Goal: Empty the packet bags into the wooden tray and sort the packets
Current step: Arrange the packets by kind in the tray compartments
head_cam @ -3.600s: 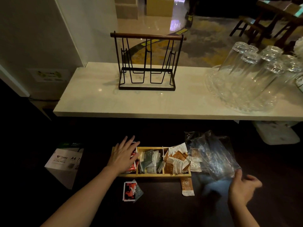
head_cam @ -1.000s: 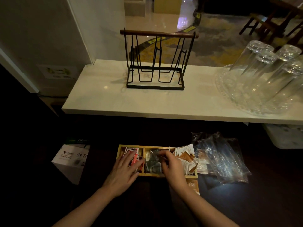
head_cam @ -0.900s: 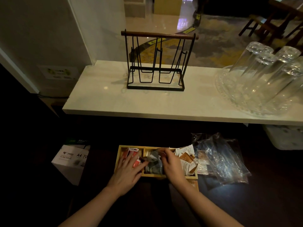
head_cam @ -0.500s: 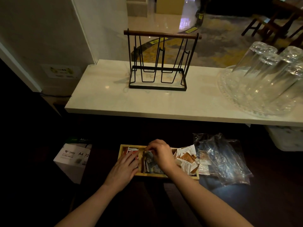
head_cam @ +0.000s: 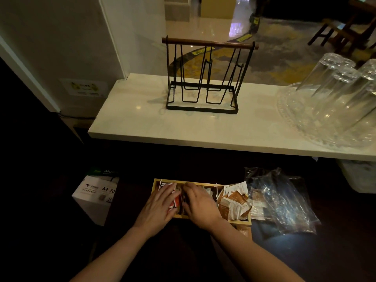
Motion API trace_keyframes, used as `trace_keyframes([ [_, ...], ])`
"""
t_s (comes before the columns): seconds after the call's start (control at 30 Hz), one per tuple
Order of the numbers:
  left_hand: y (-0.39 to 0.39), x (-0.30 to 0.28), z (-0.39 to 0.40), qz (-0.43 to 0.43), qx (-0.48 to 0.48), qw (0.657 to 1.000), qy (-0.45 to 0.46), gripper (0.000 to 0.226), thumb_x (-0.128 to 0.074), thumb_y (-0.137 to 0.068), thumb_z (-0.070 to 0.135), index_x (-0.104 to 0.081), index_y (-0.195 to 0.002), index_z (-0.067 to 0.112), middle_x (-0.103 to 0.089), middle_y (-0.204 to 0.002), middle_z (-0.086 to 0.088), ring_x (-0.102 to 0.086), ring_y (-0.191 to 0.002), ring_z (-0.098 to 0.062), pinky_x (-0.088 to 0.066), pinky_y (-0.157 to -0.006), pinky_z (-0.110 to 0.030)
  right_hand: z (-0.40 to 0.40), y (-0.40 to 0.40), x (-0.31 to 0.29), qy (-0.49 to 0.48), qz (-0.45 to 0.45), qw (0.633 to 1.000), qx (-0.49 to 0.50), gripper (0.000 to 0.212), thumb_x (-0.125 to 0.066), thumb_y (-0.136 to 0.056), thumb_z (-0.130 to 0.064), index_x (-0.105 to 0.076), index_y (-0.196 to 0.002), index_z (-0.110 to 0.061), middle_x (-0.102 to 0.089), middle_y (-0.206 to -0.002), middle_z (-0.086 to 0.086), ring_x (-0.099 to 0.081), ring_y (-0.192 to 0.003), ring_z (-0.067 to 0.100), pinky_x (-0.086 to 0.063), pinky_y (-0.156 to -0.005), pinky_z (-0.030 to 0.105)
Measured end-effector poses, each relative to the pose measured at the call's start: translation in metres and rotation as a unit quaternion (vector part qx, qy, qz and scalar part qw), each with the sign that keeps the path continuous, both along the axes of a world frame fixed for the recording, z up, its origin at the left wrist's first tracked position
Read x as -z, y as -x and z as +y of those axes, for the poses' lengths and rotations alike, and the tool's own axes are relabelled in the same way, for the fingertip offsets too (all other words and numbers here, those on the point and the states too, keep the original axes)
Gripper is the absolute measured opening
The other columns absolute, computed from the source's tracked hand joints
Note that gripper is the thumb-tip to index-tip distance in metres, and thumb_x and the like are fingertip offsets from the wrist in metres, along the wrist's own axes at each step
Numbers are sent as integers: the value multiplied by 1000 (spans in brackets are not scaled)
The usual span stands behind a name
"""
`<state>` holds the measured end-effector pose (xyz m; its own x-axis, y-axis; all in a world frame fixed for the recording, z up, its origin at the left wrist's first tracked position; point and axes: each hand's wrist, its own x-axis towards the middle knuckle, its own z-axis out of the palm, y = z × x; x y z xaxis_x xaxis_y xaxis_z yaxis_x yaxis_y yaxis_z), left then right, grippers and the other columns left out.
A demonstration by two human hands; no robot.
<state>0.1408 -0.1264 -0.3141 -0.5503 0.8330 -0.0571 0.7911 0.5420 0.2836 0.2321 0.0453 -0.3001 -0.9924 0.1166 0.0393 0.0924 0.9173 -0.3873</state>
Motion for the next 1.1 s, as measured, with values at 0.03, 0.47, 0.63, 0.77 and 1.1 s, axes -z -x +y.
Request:
trace_keyframes([
  [0.03,0,1,1,17,7,1000,14,57,-32,-93,49,-22,-147,31,-17,-158,6,-12,-146,-13,-20,-115,-42,0,-4,7,-30,-24,999,-10,55,-32,-93,-44,-36,-139,-15,-44,-144,9,-39,-135,24,-26,-115,40],
  [0.47,-6,1,11,78,-37,993,74,68,-6,-95,52,-43,-137,13,-43,-147,-8,-34,-139,-23,-23,-114,-51,13,-21,-6,28,67,992,107,34,-45,-94,-26,-53,-125,-14,-56,-131,5,-49,-119,20,-37,-106,33],
  [0.63,-19,-14,25,122,3,992,28,52,-35,-90,44,-49,-131,15,-41,-148,-11,-33,-139,-24,-18,-114,-50,93,-83,-17,62,96,925,362,25,-57,-77,0,-59,-100,-8,-58,-100,7,-54,-97,25,-43,-82,31],
  [0.77,-45,-23,52,123,139,982,-37,45,-56,-81,31,-52,-125,21,-52,-138,-3,-41,-131,-18,-14,-115,-40,132,-126,-5,-41,-76,931,355,55,-58,-68,-22,-51,-121,-11,-49,-129,12,-44,-124,34,-27,-107,52],
  [1.1,-89,-12,122,116,380,913,91,68,-58,-82,10,-30,-142,20,-8,-160,-5,-3,-147,-24,-4,-117,-56,157,-136,19,-132,-224,926,273,41,-54,-90,-22,-49,-129,-16,-45,-141,7,-35,-136,25,-14,-112,62],
])
